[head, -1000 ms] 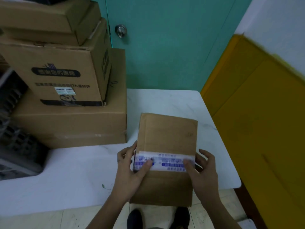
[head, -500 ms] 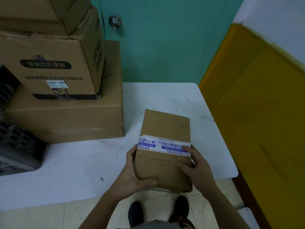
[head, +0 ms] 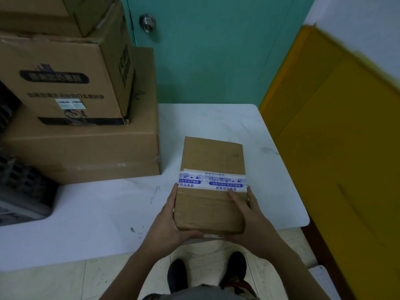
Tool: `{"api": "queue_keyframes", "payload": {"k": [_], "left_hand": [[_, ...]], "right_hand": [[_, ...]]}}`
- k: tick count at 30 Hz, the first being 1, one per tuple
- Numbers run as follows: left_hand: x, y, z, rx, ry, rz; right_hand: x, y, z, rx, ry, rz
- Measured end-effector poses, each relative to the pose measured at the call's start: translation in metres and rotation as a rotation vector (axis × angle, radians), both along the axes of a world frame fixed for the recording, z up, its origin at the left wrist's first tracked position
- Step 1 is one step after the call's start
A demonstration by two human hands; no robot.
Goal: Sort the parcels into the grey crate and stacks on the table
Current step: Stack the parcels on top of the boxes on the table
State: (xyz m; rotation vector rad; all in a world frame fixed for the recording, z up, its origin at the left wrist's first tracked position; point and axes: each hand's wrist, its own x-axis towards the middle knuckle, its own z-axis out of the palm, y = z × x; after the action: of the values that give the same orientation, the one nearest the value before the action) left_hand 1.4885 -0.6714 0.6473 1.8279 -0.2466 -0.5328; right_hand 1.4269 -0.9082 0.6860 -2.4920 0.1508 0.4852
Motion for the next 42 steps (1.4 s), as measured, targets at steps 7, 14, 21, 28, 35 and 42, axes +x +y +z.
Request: {"api": "queue_keyframes", "payload": {"k": [7, 14, 21, 28, 35, 42], "left_hand": [[-0.003, 0.002, -0.003, 0.023, -0.027, 0.034], [-0.005, 0.001, 0.000, -0.032, -0.029, 0.118], [-0.002, -0.008, 0.031, -0.192, -0.107, 0.184], [0.000, -0.004, 0.041, -0.210, -0.138, 0.081], [0.015, -0.001, 0.043, -0.181, -0.198, 0.012], [0.018, -0.008, 0.046, -0.180, -0.330, 0.269]], "right_hand": [[-0.003, 0.001, -0.004, 0.028, -0.008, -0.047], [-0.005, -0.001, -0.004, 0.071, -0.056, -0.119], [-0.005, 0.018, 0.022, 0.396, -0.546, -0.686], [0.001, 0.018, 0.034, 0.514, -0.620, -0.666], [0.000, 0.001, 0.042, 0.448, -0.467, -0.269], [0.013, 0.004, 0.041, 0.189, -0.738, -0.273]]}}
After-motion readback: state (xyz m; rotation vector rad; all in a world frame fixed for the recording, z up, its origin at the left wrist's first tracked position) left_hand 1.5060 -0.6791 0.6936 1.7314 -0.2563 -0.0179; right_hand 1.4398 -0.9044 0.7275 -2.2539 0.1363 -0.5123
